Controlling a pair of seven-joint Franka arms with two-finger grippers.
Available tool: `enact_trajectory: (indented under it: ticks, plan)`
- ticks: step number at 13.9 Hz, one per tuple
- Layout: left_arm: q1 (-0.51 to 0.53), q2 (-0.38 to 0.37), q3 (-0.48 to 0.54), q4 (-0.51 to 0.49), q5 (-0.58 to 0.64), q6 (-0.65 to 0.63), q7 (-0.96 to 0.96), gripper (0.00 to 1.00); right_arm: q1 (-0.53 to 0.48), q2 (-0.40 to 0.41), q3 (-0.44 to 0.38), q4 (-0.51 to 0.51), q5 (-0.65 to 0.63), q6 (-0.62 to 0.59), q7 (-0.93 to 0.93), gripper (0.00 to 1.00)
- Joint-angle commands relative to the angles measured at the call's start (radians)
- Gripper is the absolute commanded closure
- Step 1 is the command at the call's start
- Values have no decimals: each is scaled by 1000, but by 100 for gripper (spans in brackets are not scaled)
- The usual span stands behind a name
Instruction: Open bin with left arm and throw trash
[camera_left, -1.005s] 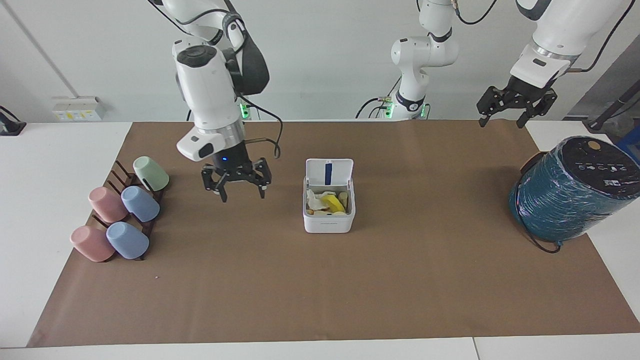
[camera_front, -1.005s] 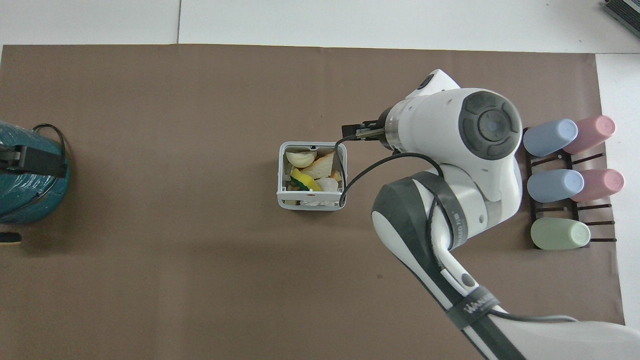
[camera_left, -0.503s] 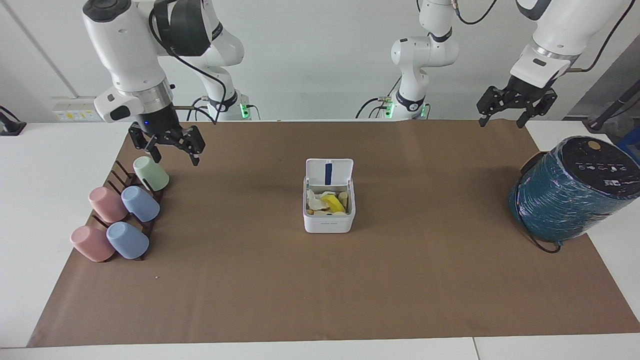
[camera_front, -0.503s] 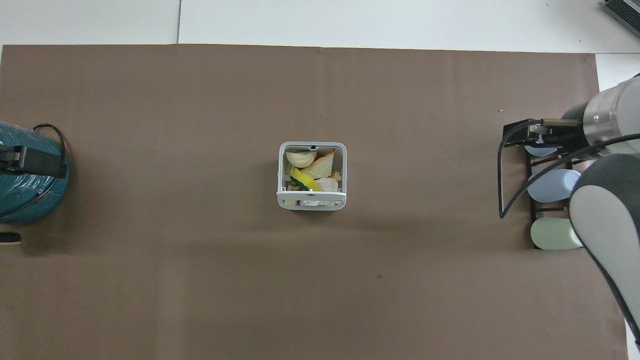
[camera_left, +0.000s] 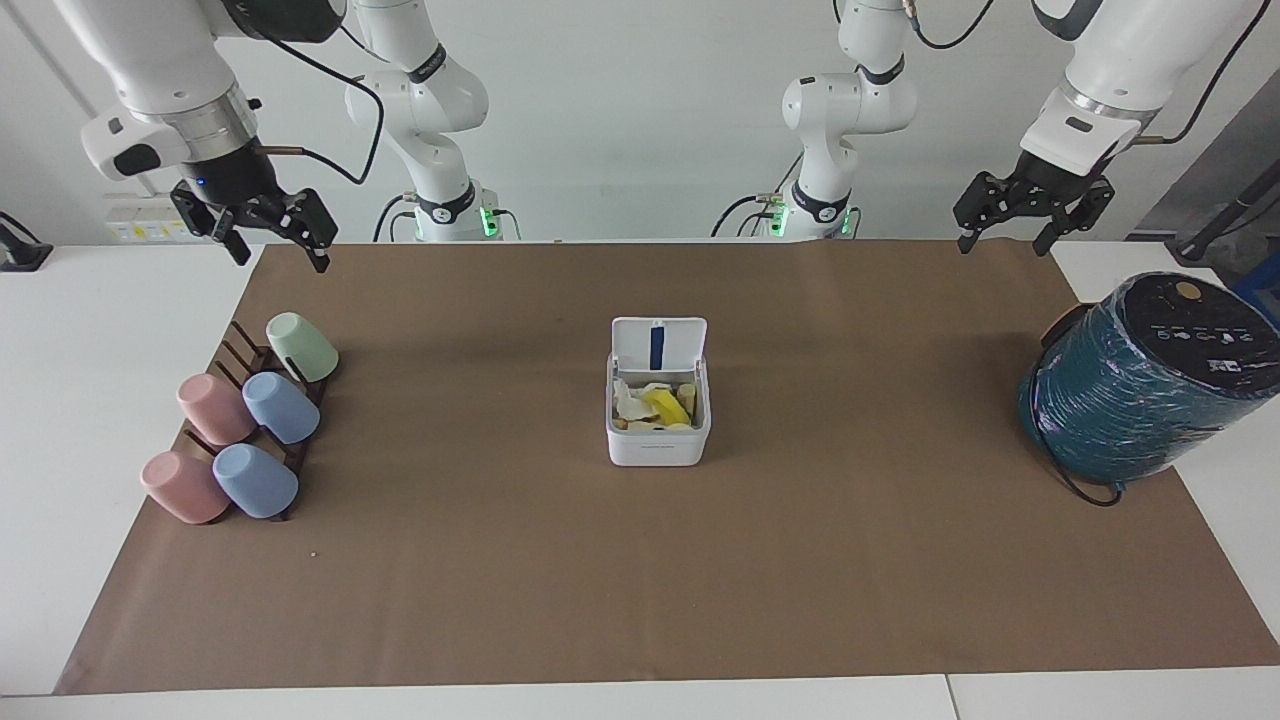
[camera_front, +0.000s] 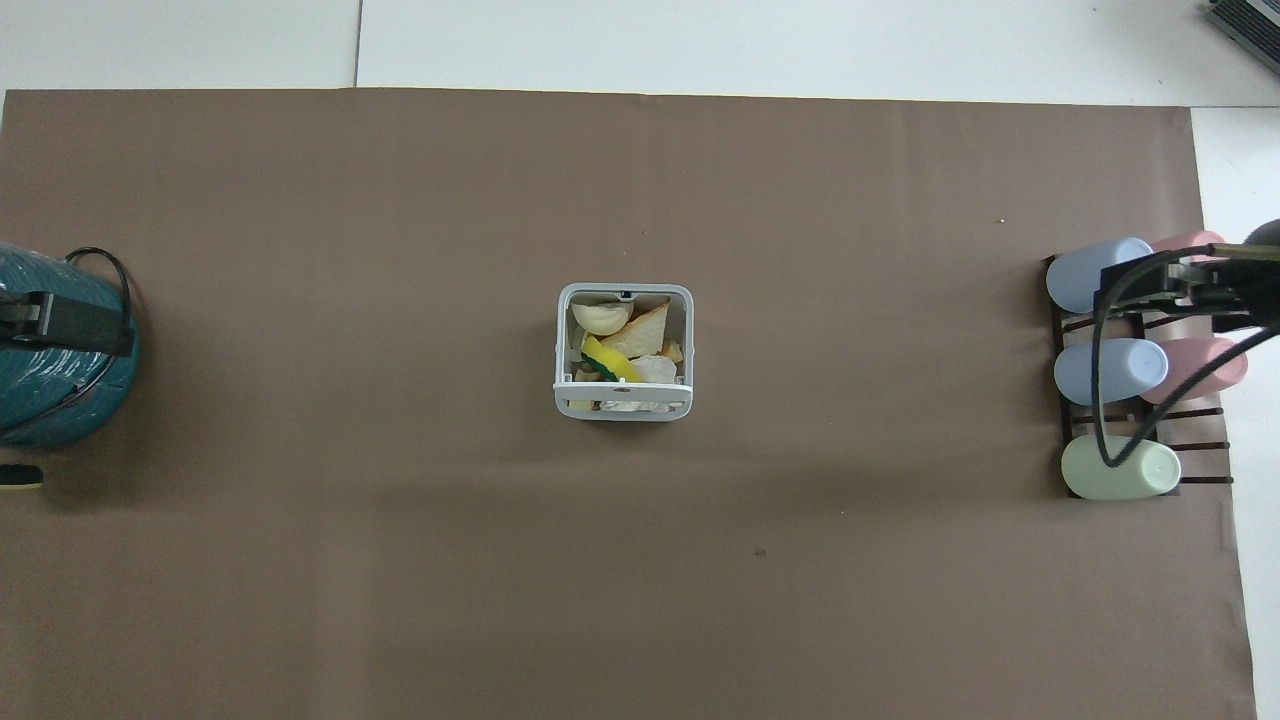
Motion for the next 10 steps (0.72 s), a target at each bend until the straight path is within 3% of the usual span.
enact_trajectory:
  ticks: [1, 10]
  plan:
    - [5, -29, -1, -31, -14, -4, 5, 0, 5, -39, 2, -84, 3, 66, -9, 0]
    - [5, -29, -2, -31, -14, -4, 3, 0, -38, -54, 43, -115, 0, 68, -18, 0]
